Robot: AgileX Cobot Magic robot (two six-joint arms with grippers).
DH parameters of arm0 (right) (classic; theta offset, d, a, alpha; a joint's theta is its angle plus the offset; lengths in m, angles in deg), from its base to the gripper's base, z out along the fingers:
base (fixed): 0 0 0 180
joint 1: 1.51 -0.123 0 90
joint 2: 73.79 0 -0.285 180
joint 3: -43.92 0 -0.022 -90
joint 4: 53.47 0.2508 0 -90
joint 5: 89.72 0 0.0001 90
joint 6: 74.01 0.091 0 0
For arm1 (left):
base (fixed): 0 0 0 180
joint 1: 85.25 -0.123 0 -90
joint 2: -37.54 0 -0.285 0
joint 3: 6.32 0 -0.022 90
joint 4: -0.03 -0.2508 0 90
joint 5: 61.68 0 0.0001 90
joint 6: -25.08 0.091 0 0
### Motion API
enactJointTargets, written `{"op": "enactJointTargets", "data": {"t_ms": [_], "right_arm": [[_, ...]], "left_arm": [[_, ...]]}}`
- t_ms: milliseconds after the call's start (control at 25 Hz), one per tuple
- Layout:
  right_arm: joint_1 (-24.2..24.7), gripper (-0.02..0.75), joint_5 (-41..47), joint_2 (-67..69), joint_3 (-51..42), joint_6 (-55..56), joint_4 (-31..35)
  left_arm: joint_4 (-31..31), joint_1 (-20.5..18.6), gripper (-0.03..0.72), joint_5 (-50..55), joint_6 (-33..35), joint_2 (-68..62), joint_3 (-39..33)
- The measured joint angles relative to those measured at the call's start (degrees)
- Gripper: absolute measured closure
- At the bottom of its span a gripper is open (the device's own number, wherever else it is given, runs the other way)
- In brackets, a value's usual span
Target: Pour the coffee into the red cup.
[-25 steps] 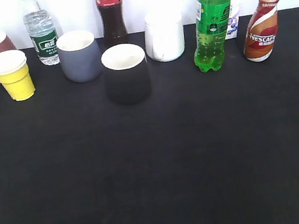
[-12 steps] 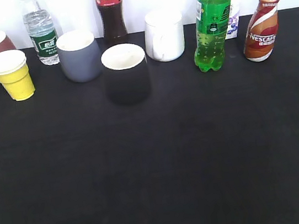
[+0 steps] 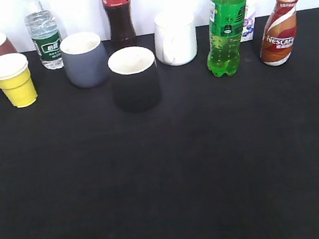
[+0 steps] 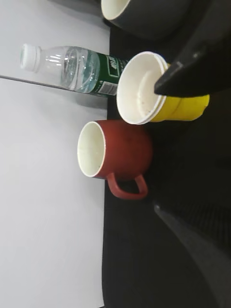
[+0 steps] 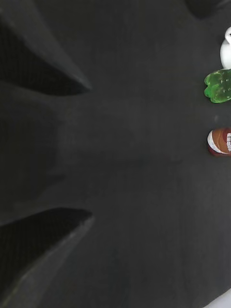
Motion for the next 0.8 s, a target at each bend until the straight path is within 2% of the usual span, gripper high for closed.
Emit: {"op": "enactJointTargets", "data": {"t_ms": [320, 520, 640, 800], "right_arm": [[0.0, 0.167, 0.0, 0.0, 0.0, 0.0, 0.0], [0.0, 0.167, 0.0, 0.0, 0.0, 0.0, 0.0], [0.0, 0.167, 0.0, 0.0, 0.0, 0.0, 0.0], [0.0, 0.167, 0.0, 0.0, 0.0, 0.0, 0.04]], "left_arm": [[0.68, -0.4, 0.2, -11.9, 0.0, -14.97, 0.0], [0.63, -5.5, 0.208, -21.75, 0.0, -25.57, 0.53], [0.63, -5.63, 0.237, -24.14, 0.0, -31.27, 4.98], [0.58, -5.68, 0.24, -24.19, 0.0, -38.01, 14.63]]}}
